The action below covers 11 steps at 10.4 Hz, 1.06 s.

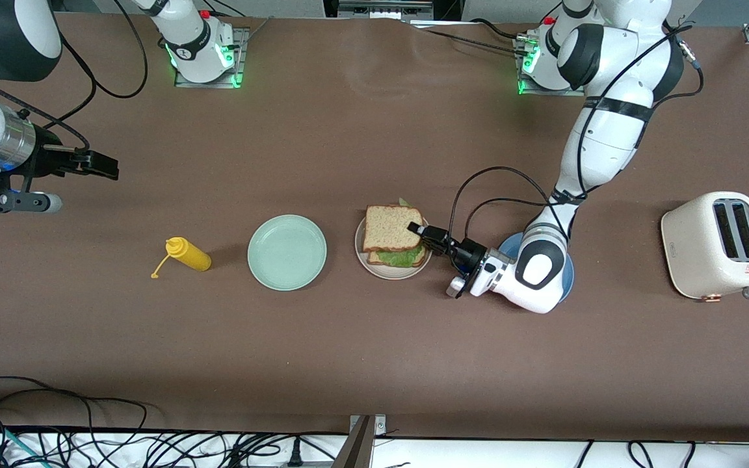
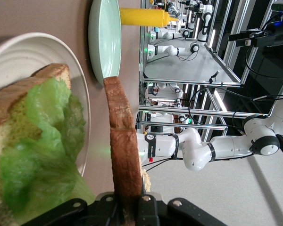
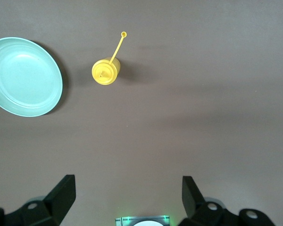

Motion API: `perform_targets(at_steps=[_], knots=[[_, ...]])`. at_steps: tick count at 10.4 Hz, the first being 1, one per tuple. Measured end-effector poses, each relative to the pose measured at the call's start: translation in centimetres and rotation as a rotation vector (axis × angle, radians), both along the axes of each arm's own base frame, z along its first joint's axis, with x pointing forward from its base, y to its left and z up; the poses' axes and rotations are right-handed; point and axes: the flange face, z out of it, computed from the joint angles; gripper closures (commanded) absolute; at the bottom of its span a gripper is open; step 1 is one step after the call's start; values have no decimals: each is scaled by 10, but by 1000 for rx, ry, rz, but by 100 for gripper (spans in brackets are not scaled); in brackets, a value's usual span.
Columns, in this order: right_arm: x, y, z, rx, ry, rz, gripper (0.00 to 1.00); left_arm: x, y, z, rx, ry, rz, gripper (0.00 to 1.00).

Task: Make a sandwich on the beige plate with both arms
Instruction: 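Lower the toast onto the lettuce and open the left gripper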

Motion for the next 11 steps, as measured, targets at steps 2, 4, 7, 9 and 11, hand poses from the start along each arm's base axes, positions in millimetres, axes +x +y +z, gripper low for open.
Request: perform_targets(at_steps=[2,4,7,9,11], knots=[[1,0,-2,0,5,1,0,-2,1,-3,13,-2,-13,100],[2,0,-5,-1,9,0,0,-5,3,-8,34,-3,-34,6],[2,0,-5,-1,12,0,0,-6,2,-8,36,-2,-37,0],[2,0,-4,-1,9,0,0,2,4,10,69,19,-37,0],[2,-1,-4,-1,9,-2,0,16,9,57,189,32,-70,0]])
